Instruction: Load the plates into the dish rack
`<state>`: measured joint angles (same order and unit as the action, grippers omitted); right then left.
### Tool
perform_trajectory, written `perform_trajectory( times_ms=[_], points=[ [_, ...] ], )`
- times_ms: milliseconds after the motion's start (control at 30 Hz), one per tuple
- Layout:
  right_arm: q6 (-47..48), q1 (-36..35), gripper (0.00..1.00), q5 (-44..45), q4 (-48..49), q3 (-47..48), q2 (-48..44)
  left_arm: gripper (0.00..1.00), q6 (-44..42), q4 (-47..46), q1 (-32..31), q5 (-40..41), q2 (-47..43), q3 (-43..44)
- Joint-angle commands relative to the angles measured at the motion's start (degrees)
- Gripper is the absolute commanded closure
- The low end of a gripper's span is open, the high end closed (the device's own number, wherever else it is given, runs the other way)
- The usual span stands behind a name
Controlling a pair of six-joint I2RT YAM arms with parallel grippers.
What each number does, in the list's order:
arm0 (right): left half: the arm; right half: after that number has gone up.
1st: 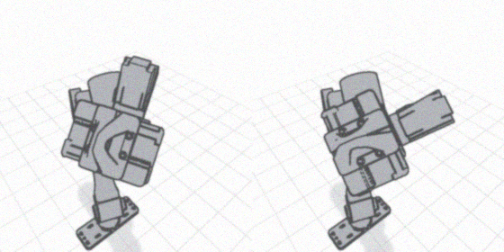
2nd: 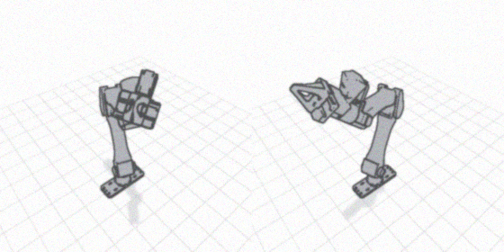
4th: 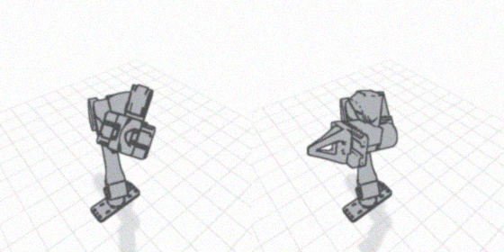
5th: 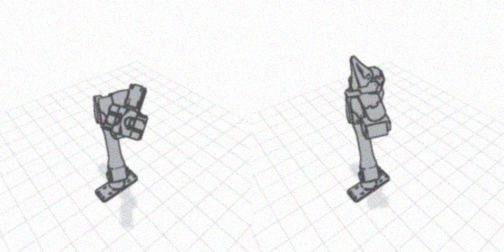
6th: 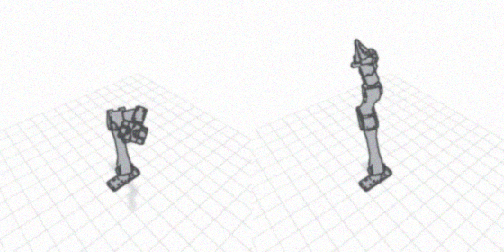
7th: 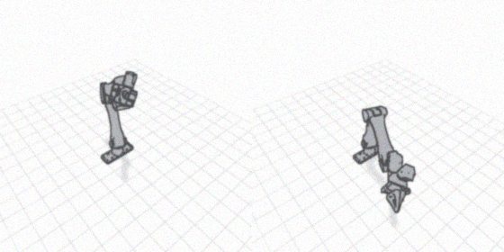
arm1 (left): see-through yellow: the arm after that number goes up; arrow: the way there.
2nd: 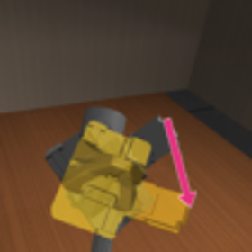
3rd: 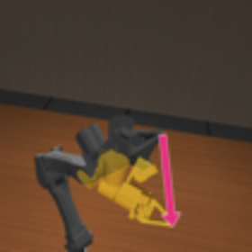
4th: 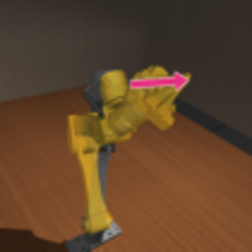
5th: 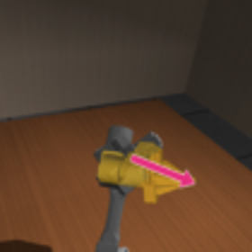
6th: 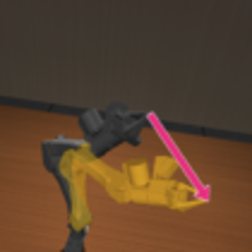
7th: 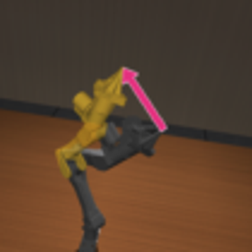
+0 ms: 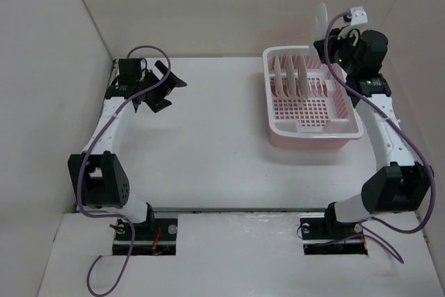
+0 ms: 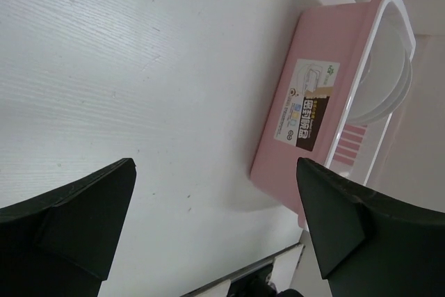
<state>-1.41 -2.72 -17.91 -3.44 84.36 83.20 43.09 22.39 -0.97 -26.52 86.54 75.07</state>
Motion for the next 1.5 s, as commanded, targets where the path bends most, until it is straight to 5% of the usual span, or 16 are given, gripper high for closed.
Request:
perform_trajectory(
  times_ms=[0, 633, 1467],
  points=[
    [-3.7, 3.8, 1.00, -8.4, 6.7, -1.4, -1.3, 0.00, -2.3, -2.6, -0.3, -1.1, -0.6, 0.2],
    [8.5, 10.5, 1.00, -3.1, -1.5, -0.6, 9.2, 0.00, -5.7, -3.1, -1.3, -2.7, 3.0, 1.7],
    [5.5, 10.5, 1.00, -4.4, -2.5, 1.4, 18.0, 0.00, -6.3, -2.3, -1.3, -2.7, 5.7, 3.8]
  ],
)
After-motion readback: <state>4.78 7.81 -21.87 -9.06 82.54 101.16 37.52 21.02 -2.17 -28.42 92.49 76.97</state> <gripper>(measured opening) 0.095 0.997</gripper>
